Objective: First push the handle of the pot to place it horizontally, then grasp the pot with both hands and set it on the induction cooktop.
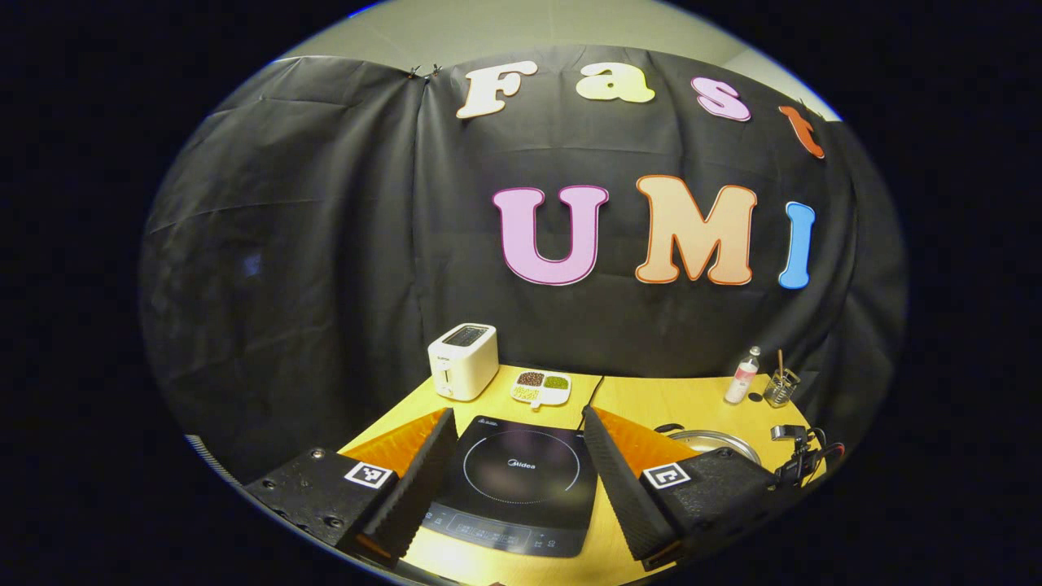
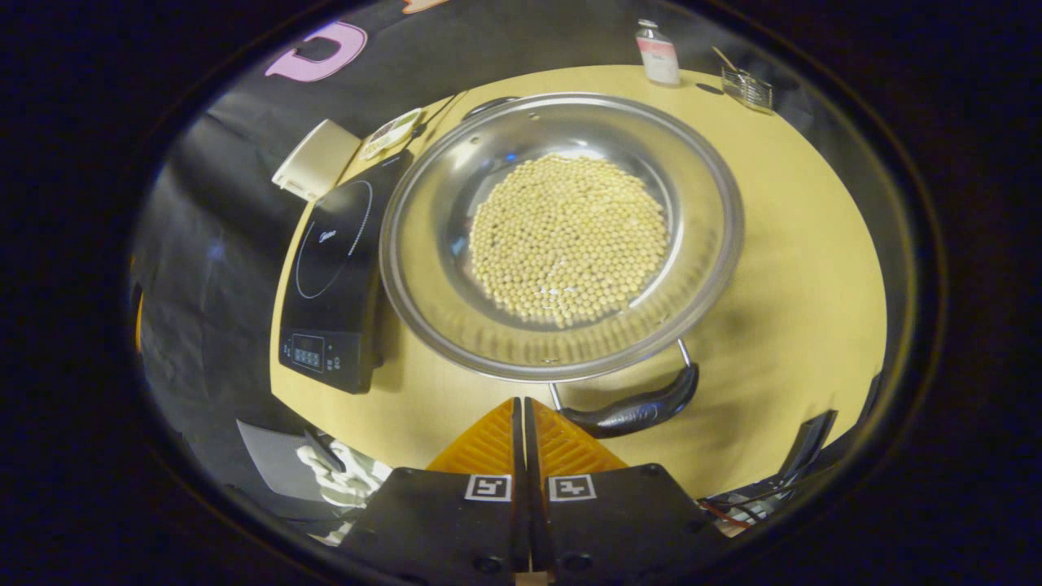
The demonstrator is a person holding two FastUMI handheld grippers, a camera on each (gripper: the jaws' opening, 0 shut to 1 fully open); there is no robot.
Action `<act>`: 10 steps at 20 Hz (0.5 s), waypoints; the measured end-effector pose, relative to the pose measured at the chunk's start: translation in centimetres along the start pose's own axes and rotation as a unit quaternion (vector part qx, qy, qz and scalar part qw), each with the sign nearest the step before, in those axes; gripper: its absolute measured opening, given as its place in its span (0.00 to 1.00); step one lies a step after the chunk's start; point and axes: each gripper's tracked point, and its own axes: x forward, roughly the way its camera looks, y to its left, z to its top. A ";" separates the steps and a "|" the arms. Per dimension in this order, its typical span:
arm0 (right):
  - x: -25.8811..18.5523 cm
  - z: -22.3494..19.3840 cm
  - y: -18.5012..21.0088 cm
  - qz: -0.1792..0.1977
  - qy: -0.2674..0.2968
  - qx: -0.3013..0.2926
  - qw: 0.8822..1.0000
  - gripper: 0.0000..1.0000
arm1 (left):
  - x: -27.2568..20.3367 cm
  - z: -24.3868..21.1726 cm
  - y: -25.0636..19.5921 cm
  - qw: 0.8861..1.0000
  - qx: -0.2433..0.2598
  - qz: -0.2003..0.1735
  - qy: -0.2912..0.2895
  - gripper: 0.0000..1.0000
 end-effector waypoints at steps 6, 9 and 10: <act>-0.7 1.2 -4.0 -0.028 -0.020 0.033 0.999 0.00 | 0.1 -0.1 -1.4 1.000 0.005 -0.011 0.003 0.96; -0.8 2.4 -5.9 -0.037 -0.029 0.057 0.997 0.00 | 0.2 -0.4 -1.9 1.000 0.006 -0.014 0.010 0.96; -1.0 2.7 -6.3 -0.039 -0.032 0.065 0.997 0.03 | 0.3 -0.4 -2.0 1.000 0.007 -0.013 0.011 0.96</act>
